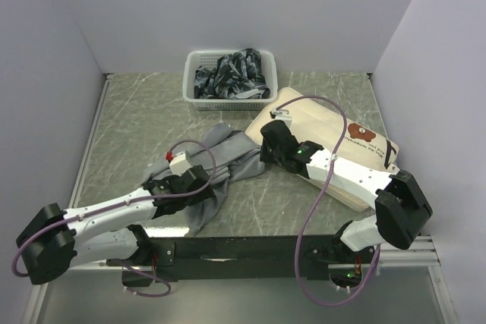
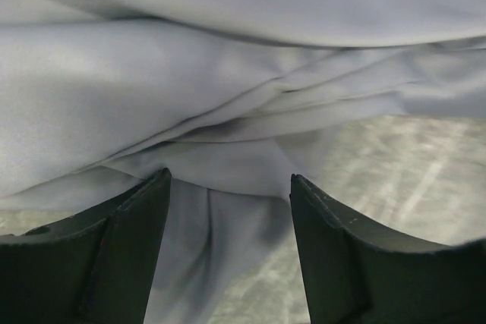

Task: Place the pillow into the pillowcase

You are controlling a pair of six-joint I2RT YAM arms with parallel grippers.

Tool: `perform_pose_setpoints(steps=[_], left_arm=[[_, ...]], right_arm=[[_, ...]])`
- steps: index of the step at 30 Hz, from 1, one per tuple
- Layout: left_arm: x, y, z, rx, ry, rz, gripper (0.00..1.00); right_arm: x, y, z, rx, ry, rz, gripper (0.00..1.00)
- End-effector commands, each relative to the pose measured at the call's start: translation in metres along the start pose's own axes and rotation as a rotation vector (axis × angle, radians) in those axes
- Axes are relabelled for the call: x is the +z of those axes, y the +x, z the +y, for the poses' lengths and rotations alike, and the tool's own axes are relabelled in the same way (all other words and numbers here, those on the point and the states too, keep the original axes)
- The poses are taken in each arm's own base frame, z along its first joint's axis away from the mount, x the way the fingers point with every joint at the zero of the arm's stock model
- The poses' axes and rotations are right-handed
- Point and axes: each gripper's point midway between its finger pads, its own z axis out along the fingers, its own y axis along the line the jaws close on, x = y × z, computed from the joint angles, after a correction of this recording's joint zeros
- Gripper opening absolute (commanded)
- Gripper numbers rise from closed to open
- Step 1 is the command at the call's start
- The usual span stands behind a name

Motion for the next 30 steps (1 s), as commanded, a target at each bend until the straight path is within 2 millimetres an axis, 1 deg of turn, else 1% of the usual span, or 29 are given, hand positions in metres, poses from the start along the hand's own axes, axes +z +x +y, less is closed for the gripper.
perform_pose_setpoints(steps=[1,4,5,6,7,8,9,10,11,12,13,14,15,16,17,18,19,20,21,22,23,24,25,26,27,28,29,30], left_arm=[[0.005,-0.007,0.000,-0.092,-0.074,-0.056,0.69],[0.012,-0.005,0.005,-0.119,-0.112,-0.073,0.68],[0.013,-0.008,0.003,-0.126,-0.116,-0.086,0.68],[0.015,-0.009,0.006,-0.131,-0.133,-0.095,0.65],[0.016,-0.012,0.002,-0.146,-0.144,-0.106,0.61],[0.016,-0.016,0.006,-0.138,-0.167,-0.131,0.58],[0.015,-0.020,0.006,-0.135,-0.176,-0.144,0.50],[0.013,-0.027,0.001,-0.145,-0.174,-0.165,0.44],[0.011,-0.035,0.000,-0.149,-0.178,-0.190,0.32],[0.008,-0.045,0.000,-0.156,-0.179,-0.220,0.24],[0.006,-0.065,0.000,-0.166,-0.185,-0.247,0.17],[0.004,-0.077,0.001,-0.184,-0.186,-0.265,0.01],[-0.004,-0.094,-0.002,-0.220,-0.160,-0.287,0.01],[-0.010,-0.123,0.002,-0.240,-0.164,-0.332,0.01],[-0.018,-0.141,0.001,-0.259,-0.146,-0.365,0.01],[-0.032,-0.162,-0.001,-0.284,-0.117,-0.416,0.01],[-0.048,-0.195,0.001,-0.314,-0.113,-0.485,0.01],[-0.060,-0.213,0.002,-0.333,-0.103,-0.526,0.01],[-0.072,-0.230,0.002,-0.351,-0.093,-0.564,0.01],[-0.092,-0.262,0.005,-0.377,-0.084,-0.625,0.01],[-0.102,-0.277,0.008,-0.389,-0.086,-0.653,0.01],[-0.108,-0.290,0.012,-0.404,-0.101,-0.672,0.01],[-0.130,-0.319,0.020,-0.435,-0.098,-0.727,0.01],[-0.139,-0.331,0.025,-0.449,-0.104,-0.749,0.01],[-0.146,-0.345,0.028,-0.462,-0.097,-0.774,0.01],[-0.167,-0.369,0.041,-0.487,-0.112,-0.841,0.01],[-0.174,-0.380,0.040,-0.490,-0.085,-0.850,0.01],[-0.175,-0.392,0.047,-0.487,-0.096,-0.859,0.01]], right_arm=[[-0.010,-0.027,0.007,0.006,-0.007,-0.069,0.02],[-0.010,-0.029,0.010,0.009,-0.014,-0.069,0.02],[-0.009,-0.029,0.011,0.012,-0.017,-0.067,0.02],[-0.010,-0.030,0.012,0.011,-0.021,-0.067,0.01],[-0.010,-0.031,0.013,0.011,-0.022,-0.066,0.01],[-0.011,-0.031,0.012,0.010,-0.021,-0.067,0.01],[-0.013,-0.034,0.012,0.009,-0.020,-0.073,0.01],[-0.014,-0.037,0.012,0.011,-0.017,-0.079,0.01],[-0.015,-0.038,0.010,0.004,-0.008,-0.079,0.01],[-0.018,-0.048,0.009,0.014,-0.008,-0.096,0.01],[-0.019,-0.053,0.008,0.018,-0.008,-0.102,0.01],[-0.024,-0.064,0.009,0.024,-0.016,-0.110,0.00],[-0.029,-0.074,0.008,0.034,-0.021,-0.125,0.00],[-0.031,-0.087,0.001,0.054,-0.011,-0.146,0.00],[-0.036,-0.097,0.000,0.060,-0.014,-0.162,0.00],[-0.048,-0.116,0.002,0.073,-0.024,-0.191,0.00],[-0.053,-0.129,-0.004,0.085,-0.011,-0.215,0.00],[-0.060,-0.138,-0.006,0.089,-0.010,-0.224,0.00],[-0.073,-0.160,0.000,0.102,-0.033,-0.267,0.00],[-0.080,-0.171,-0.001,0.111,-0.034,-0.284,0.00],[-0.094,-0.192,-0.001,0.129,-0.042,-0.323,0.00],[-0.099,-0.202,-0.001,0.139,-0.049,-0.340,0.00],[-0.106,-0.212,0.001,0.145,-0.060,-0.357,0.00],[-0.122,-0.232,0.002,0.160,-0.071,-0.398,0.00],[-0.124,-0.241,0.002,0.164,-0.068,-0.406,0.00],[-0.130,-0.249,0.002,0.168,-0.068,-0.420,0.00],[-0.145,-0.267,0.004,0.179,-0.081,-0.462,0.00],[-0.148,-0.274,0.005,0.182,-0.084,-0.476,0.00]])
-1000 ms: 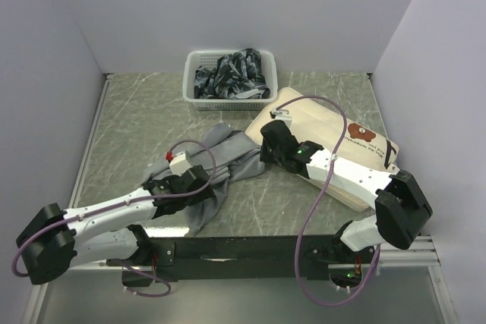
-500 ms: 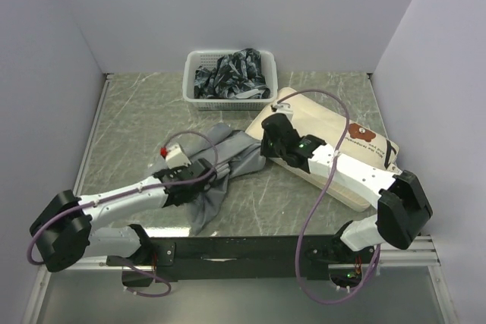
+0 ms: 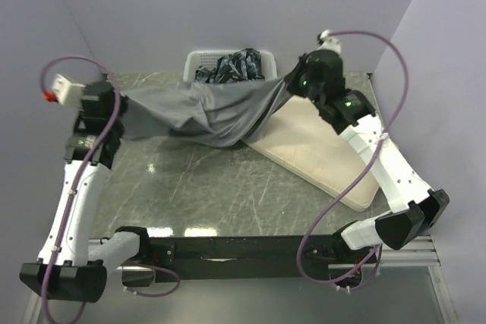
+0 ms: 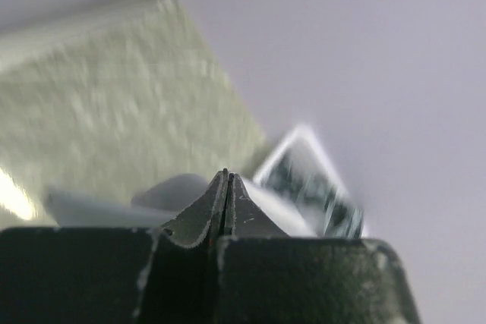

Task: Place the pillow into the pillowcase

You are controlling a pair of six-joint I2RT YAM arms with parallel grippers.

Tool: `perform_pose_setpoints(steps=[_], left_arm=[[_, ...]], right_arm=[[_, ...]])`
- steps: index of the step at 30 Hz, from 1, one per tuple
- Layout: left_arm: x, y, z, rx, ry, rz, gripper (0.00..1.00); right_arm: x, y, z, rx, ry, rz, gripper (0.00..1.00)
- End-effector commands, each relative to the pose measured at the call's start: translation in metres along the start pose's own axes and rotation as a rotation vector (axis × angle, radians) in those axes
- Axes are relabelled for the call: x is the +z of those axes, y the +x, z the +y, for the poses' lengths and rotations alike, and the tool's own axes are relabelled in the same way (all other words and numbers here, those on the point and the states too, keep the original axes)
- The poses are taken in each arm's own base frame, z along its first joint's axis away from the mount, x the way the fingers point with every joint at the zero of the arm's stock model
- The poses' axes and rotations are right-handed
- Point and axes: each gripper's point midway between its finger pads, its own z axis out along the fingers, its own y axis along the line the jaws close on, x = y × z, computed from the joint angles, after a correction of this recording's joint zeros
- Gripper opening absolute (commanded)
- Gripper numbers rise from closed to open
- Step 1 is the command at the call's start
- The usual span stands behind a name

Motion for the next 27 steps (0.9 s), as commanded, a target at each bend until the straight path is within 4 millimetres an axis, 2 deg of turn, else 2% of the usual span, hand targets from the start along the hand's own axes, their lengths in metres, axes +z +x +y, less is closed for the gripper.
perform_pose_setpoints(steps=[1,2,3,4,5,8,9,10,13,15,19,20,22,23,24,26,27], left_arm=[[0.015,-0.080,-0.018,0.001,0.043,-0.110,0.01],[0.019,-0.086,-0.021,-0.010,0.056,-0.086,0.01],[0.033,-0.090,-0.018,-0.017,0.037,-0.074,0.01],[0.035,-0.116,-0.017,-0.045,0.034,-0.111,0.01],[0.036,-0.120,-0.019,-0.054,0.048,-0.095,0.01],[0.034,-0.149,-0.016,-0.062,0.045,-0.149,0.01],[0.029,-0.155,-0.019,-0.054,0.063,-0.160,0.01],[0.027,-0.164,-0.013,-0.053,0.055,-0.179,0.01],[0.022,-0.170,-0.011,-0.041,0.051,-0.198,0.01],[0.029,-0.163,-0.008,-0.046,0.058,-0.172,0.01],[0.053,-0.149,-0.013,-0.035,0.080,-0.086,0.01],[0.067,-0.146,-0.009,-0.033,0.061,-0.066,0.01],[0.073,-0.145,-0.023,-0.026,0.109,-0.030,0.01],[0.085,-0.141,-0.023,-0.024,0.107,-0.005,0.01],[0.083,-0.148,-0.033,-0.022,0.130,-0.014,0.01],[0.093,-0.146,-0.038,-0.022,0.137,0.015,0.01],[0.088,-0.158,-0.050,-0.015,0.164,-0.009,0.01]], right_arm=[[-0.023,-0.060,0.014,0.012,-0.033,-0.114,0.00],[-0.032,-0.078,0.022,0.021,-0.054,-0.148,0.00],[-0.029,-0.082,0.022,0.021,-0.049,-0.149,0.00],[-0.032,-0.089,0.024,0.022,-0.049,-0.157,0.00],[-0.042,-0.102,0.027,0.025,-0.048,-0.182,0.00],[-0.061,-0.112,0.029,0.025,-0.074,-0.226,0.00],[-0.077,-0.119,0.028,0.030,-0.089,-0.251,0.00],[-0.084,-0.121,0.028,0.033,-0.098,-0.262,0.00],[-0.108,-0.122,0.026,0.047,-0.134,-0.289,0.00],[-0.117,-0.120,0.027,0.046,-0.163,-0.300,0.00],[-0.102,-0.104,0.029,0.018,-0.178,-0.244,0.00],[-0.087,-0.097,0.032,0.009,-0.177,-0.214,0.00],[-0.071,-0.091,0.040,-0.006,-0.203,-0.185,0.00],[-0.058,-0.093,0.044,-0.010,-0.205,-0.186,0.00],[-0.052,-0.094,0.047,-0.017,-0.210,-0.190,0.00],[-0.040,-0.107,0.057,-0.018,-0.227,-0.231,0.00],[-0.038,-0.114,0.058,-0.018,-0.225,-0.246,0.00]])
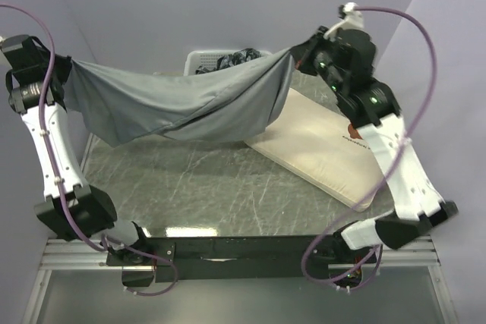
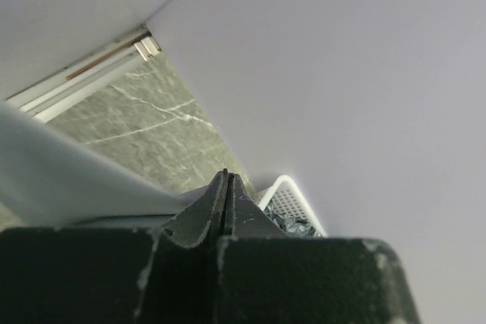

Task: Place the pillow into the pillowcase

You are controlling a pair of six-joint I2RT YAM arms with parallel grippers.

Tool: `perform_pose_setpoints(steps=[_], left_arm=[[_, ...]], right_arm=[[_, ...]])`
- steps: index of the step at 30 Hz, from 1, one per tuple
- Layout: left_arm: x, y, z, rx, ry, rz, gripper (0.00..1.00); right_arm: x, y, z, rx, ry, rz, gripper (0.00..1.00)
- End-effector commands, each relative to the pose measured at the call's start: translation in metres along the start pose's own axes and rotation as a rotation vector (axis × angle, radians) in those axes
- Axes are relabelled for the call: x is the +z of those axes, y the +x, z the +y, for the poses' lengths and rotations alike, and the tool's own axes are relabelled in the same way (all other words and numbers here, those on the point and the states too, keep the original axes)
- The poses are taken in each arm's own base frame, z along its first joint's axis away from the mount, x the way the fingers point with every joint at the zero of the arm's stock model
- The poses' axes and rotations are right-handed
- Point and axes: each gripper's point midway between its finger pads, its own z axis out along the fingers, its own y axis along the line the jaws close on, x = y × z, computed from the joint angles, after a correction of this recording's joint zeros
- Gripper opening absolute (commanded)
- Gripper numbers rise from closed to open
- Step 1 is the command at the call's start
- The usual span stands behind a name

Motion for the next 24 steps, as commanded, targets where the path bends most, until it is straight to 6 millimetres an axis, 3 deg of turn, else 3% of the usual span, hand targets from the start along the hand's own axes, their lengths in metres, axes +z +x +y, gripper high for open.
perform_pose_setpoints(steps=[1,3,5,7,8,9,10,11,12,13,15,16,17,18,19,20,21,22,23,24], left_arm=[[-0.008,-0.027,-0.048,0.036,0.139,-0.022,0.01],[-0.009,-0.040,-0.061,0.051,0.155,-0.039,0.01],[-0.013,-0.056,-0.077,0.073,0.178,-0.067,0.01],[-0.015,-0.062,-0.077,0.076,0.166,-0.067,0.01],[-0.019,-0.066,-0.080,0.077,0.175,-0.076,0.01],[-0.019,-0.069,-0.077,0.077,0.175,-0.076,0.01],[-0.018,-0.070,-0.075,0.075,0.174,-0.079,0.01],[-0.016,-0.068,-0.071,0.079,0.165,-0.073,0.01],[-0.013,-0.067,-0.067,0.085,0.156,-0.068,0.01],[-0.008,-0.062,-0.061,0.090,0.141,-0.049,0.01],[0.007,-0.052,-0.047,0.099,0.108,-0.011,0.01],[0.014,-0.046,-0.043,0.101,0.103,0.001,0.01],[0.028,-0.031,-0.028,0.097,0.071,0.040,0.02],[0.035,-0.018,-0.026,0.106,0.071,0.069,0.04],[0.043,-0.011,-0.018,0.118,0.037,0.070,0.15],[0.055,0.005,-0.005,0.154,-0.010,0.101,0.27],[0.061,0.025,-0.008,0.181,-0.019,0.130,0.45],[0.067,0.036,-0.004,0.204,-0.042,0.140,0.73],[0.075,0.057,0.003,0.232,-0.059,0.181,0.80],[0.075,0.083,-0.006,0.264,-0.040,0.228,0.83]], right_arm=[[0.034,-0.030,0.019,-0.022,-0.059,-0.092,0.00],[0.039,-0.046,0.023,-0.012,-0.071,-0.129,0.00],[0.023,-0.077,0.037,0.002,-0.111,-0.208,0.00],[0.013,-0.084,0.043,0.014,-0.136,-0.229,0.00],[-0.002,-0.090,0.046,0.027,-0.155,-0.248,0.00],[-0.009,-0.087,0.046,0.041,-0.166,-0.244,0.00],[0.002,-0.055,0.032,0.042,-0.139,-0.176,0.00],[-0.019,-0.057,0.033,0.062,-0.170,-0.203,0.00],[-0.021,-0.039,0.031,0.092,-0.193,-0.168,0.00],[-0.021,0.002,0.017,0.105,-0.189,-0.107,0.00],[-0.016,0.057,0.004,0.133,-0.182,-0.021,0.00],[-0.009,0.116,-0.018,0.127,-0.141,0.071,0.00],[-0.010,0.156,-0.013,0.116,-0.155,0.139,0.00],[-0.008,0.191,-0.020,0.107,-0.131,0.199,0.02],[-0.004,0.249,-0.046,0.087,-0.063,0.307,0.03],[-0.007,0.279,-0.047,0.077,-0.071,0.371,0.10],[-0.009,0.303,-0.057,0.090,-0.048,0.418,0.18],[-0.011,0.334,-0.067,0.096,-0.048,0.481,0.27],[-0.014,0.345,-0.069,0.094,-0.048,0.506,0.45],[-0.017,0.352,-0.073,0.089,-0.037,0.522,0.51]])
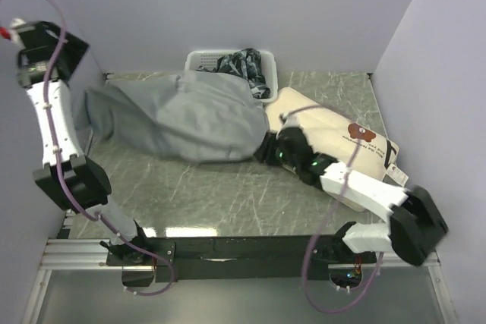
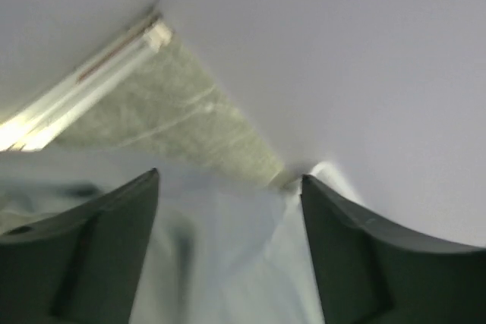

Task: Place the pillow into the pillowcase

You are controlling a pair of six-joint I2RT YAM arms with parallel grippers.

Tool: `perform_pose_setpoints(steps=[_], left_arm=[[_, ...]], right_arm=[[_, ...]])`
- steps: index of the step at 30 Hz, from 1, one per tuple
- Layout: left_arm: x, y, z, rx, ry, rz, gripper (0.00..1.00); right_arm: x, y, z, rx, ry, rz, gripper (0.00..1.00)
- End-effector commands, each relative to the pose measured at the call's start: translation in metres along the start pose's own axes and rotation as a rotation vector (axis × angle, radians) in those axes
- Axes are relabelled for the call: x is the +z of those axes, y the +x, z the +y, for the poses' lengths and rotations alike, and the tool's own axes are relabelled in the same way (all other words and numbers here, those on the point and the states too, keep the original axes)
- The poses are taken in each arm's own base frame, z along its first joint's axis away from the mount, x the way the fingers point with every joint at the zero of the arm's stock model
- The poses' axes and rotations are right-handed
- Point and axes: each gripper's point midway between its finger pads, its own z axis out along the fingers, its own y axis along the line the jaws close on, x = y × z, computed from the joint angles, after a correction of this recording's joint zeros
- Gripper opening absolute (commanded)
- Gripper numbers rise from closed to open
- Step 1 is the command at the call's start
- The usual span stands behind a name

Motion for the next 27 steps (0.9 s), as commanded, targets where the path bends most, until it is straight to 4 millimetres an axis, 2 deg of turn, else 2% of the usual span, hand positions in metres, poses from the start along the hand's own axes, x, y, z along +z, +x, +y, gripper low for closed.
perform_pose_setpoints(steps=[1,2,3,4,5,6,8,9,10,11,12,13,14,15,16,17,19,20,22,23,25,26,27], left_arm=[[0.026,0.083,-0.012,0.151,-0.017,0.149,0.87],[0.026,0.096,-0.002,0.183,-0.072,0.149,0.88],[0.022,0.115,-0.016,0.215,-0.043,0.156,0.88],[0.019,0.125,-0.015,0.228,-0.047,0.156,0.89],[0.011,0.140,-0.006,0.226,-0.060,0.174,0.89],[0.006,0.150,-0.015,0.230,-0.022,0.175,0.88],[-0.008,0.175,-0.010,0.243,-0.008,0.206,0.86],[-0.017,0.196,-0.021,0.273,0.033,0.235,0.85],[-0.024,0.210,-0.024,0.292,0.042,0.252,0.83],[-0.037,0.241,-0.026,0.327,0.064,0.299,0.82],[-0.045,0.258,-0.029,0.348,0.090,0.319,0.82],[-0.052,0.279,-0.025,0.350,0.097,0.352,0.80],[-0.068,0.307,-0.032,0.374,0.133,0.401,0.77],[-0.079,0.325,-0.037,0.383,0.167,0.431,0.75],[-0.086,0.347,-0.035,0.382,0.190,0.454,0.74],[-0.108,0.377,-0.049,0.415,0.257,0.498,0.75],[-0.121,0.411,-0.055,0.450,0.289,0.533,0.78],[-0.136,0.433,-0.060,0.481,0.316,0.567,0.79],[-0.137,0.462,-0.057,0.536,0.300,0.609,0.80],[-0.144,0.476,-0.056,0.572,0.301,0.626,0.80],[-0.143,0.496,-0.044,0.618,0.260,0.629,0.82],[-0.152,0.508,-0.041,0.638,0.264,0.639,0.83],[-0.153,0.516,-0.035,0.649,0.249,0.638,0.87]], right_arm=[[0.010,0.051,-0.025,0.029,0.043,0.090,0.56],[0.007,0.050,-0.027,0.021,0.055,0.075,0.65],[0.004,0.050,-0.027,0.014,0.057,0.069,0.68],[-0.003,0.045,-0.026,0.014,0.057,0.057,0.71],[-0.006,0.039,-0.025,0.013,0.056,0.034,0.75],[-0.011,0.040,-0.027,0.009,0.068,0.040,0.77],[-0.020,0.031,-0.026,0.005,0.079,0.015,0.80],[-0.023,0.026,-0.031,0.001,0.106,-0.008,0.81],[-0.025,0.019,-0.032,-0.004,0.122,-0.027,0.82],[-0.025,0.014,-0.037,-0.021,0.145,-0.041,0.83],[-0.026,0.004,-0.036,-0.025,0.162,-0.062,0.83],[-0.023,-0.001,-0.045,-0.020,0.191,-0.057,0.83],[-0.022,-0.006,-0.046,-0.033,0.190,-0.057,0.83],[-0.020,-0.014,-0.044,-0.032,0.178,-0.061,0.83],[-0.016,-0.018,-0.051,-0.029,0.197,-0.059,0.83],[-0.013,-0.021,-0.054,-0.038,0.204,-0.054,0.83],[-0.006,-0.026,-0.059,-0.034,0.222,-0.047,0.83],[-0.004,-0.029,-0.066,-0.026,0.237,-0.047,0.83],[-0.001,-0.029,-0.071,-0.022,0.245,-0.034,0.82],[-0.002,-0.031,-0.073,-0.020,0.248,-0.040,0.82],[-0.004,-0.029,-0.076,-0.023,0.253,-0.035,0.83],[-0.005,-0.028,-0.077,-0.022,0.254,-0.036,0.83],[-0.006,-0.027,-0.080,-0.020,0.259,-0.039,0.83]])
